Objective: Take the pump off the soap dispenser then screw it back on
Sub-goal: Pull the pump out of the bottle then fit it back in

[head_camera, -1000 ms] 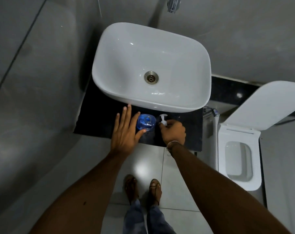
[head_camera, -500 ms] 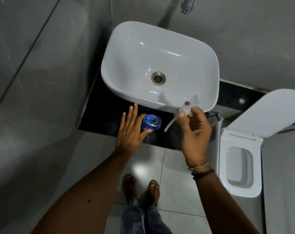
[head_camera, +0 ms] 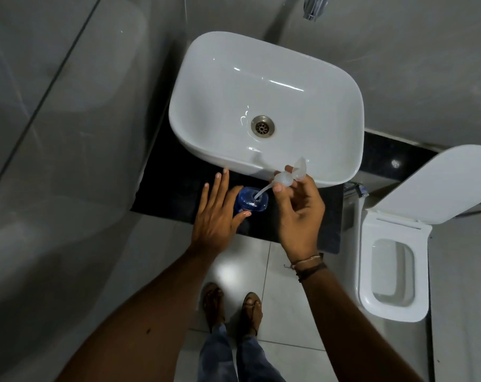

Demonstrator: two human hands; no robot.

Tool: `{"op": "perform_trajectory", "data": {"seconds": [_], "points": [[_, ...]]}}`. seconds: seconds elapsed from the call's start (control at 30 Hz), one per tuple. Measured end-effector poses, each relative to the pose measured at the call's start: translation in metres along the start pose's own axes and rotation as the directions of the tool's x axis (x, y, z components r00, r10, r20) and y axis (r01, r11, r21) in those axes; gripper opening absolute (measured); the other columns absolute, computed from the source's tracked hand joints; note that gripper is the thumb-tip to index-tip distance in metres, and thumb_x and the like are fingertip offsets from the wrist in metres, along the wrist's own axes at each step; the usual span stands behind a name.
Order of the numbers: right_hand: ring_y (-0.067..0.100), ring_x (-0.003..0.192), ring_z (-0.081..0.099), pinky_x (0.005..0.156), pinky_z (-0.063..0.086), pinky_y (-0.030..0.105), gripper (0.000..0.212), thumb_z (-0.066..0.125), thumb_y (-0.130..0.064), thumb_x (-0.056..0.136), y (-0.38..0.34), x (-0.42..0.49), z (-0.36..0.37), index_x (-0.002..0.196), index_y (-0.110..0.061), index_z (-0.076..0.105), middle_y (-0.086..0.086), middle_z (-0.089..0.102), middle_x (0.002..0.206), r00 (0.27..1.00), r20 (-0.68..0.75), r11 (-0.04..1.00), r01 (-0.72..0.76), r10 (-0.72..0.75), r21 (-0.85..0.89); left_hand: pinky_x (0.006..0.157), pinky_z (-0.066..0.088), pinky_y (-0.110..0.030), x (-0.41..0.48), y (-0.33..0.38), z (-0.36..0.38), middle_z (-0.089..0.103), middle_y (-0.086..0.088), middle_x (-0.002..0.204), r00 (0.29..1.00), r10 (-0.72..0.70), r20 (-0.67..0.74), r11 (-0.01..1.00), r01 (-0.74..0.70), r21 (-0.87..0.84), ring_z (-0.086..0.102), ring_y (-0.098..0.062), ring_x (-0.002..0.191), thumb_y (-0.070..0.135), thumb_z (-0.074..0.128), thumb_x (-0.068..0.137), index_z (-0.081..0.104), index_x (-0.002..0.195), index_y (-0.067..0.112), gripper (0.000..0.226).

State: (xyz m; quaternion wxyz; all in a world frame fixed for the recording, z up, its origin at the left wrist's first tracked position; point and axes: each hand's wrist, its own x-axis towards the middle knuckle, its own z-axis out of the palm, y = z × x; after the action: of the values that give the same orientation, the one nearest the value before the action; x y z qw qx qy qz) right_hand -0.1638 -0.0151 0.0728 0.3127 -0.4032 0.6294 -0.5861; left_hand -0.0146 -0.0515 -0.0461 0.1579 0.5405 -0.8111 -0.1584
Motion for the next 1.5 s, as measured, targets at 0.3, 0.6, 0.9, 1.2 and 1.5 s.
{"op": "perform_trajectory", "data": {"seconds": [0.3, 0.6, 0.9, 1.2, 1.5], "points": [[0.019, 0.124, 0.070, 0.109, 0.057, 0.039, 0.036, 0.072, -0.008, 0.099, 0.036, -0.007, -0.002, 0.135, -0.013, 0.068, 0.002, 0.074, 0.129, 0.967, 0.249, 0.967, 0.018, 0.048, -0.253, 0.131, 0.013, -0.052, -0.001, -0.002, 0.002, 0.017, -0.016, 0.172, 1.000, 0.018, -0.020, 0.999, -0.019, -0.026, 0.013, -0.030, 0.160, 0.057, 0.038, 0.102, 0.040, 0.153, 0.015, 0.066], [0.020, 0.121, 0.061, 0.103, 0.044, 0.017, 0.037, 0.078, -0.015, 0.094, 0.047, -0.001, 0.001, 0.130, -0.025, 0.072, -0.014, 0.070, 0.122, 0.967, 0.249, 0.894, 0.064, 0.055, -0.444, 0.130, 0.017, -0.053, 0.000, -0.004, 0.005, 0.019, -0.017, 0.171, 0.999, 0.030, -0.038, 0.999, -0.031, -0.017, 0.015, -0.030, 0.160, 0.056, 0.038, 0.102, 0.041, 0.153, 0.015, 0.066], [0.023, 0.101, 0.074, 0.088, 0.065, 0.049, 0.033, 0.093, -0.017, 0.079, 0.043, -0.003, 0.005, 0.103, -0.020, 0.071, 0.005, 0.073, 0.108, 0.991, 0.099, 0.927, -0.049, 0.093, -0.372, 0.131, 0.014, -0.053, 0.000, -0.003, 0.001, 0.015, -0.016, 0.172, 1.000, 0.019, 0.012, 1.000, -0.019, -0.007, 0.011, -0.030, 0.161, 0.056, 0.035, 0.102, 0.040, 0.153, 0.014, 0.066], [0.017, 0.114, 0.070, 0.099, 0.063, 0.038, 0.058, 0.095, -0.021, 0.074, 0.041, -0.005, -0.003, 0.126, -0.023, 0.070, 0.007, 0.068, 0.123, 0.977, 0.201, 0.932, 0.009, 0.069, -0.362, 0.130, 0.012, -0.055, 0.000, 0.001, -0.007, 0.014, -0.018, 0.172, 1.000, 0.023, 0.021, 0.996, -0.021, -0.086, 0.009, -0.030, 0.161, 0.062, 0.008, 0.102, 0.042, 0.151, 0.012, 0.078], [0.017, 0.118, 0.070, 0.101, 0.063, 0.035, 0.071, 0.097, -0.016, 0.072, 0.044, -0.006, -0.006, 0.136, -0.016, 0.067, 0.005, 0.068, 0.126, 0.978, 0.193, 0.931, -0.006, 0.082, -0.365, 0.129, 0.016, -0.059, -0.001, 0.000, -0.003, 0.014, -0.019, 0.172, 0.999, 0.027, 0.028, 0.997, -0.025, -0.078, 0.010, -0.032, 0.161, 0.053, 0.032, 0.102, 0.040, 0.151, 0.011, 0.065]]}}
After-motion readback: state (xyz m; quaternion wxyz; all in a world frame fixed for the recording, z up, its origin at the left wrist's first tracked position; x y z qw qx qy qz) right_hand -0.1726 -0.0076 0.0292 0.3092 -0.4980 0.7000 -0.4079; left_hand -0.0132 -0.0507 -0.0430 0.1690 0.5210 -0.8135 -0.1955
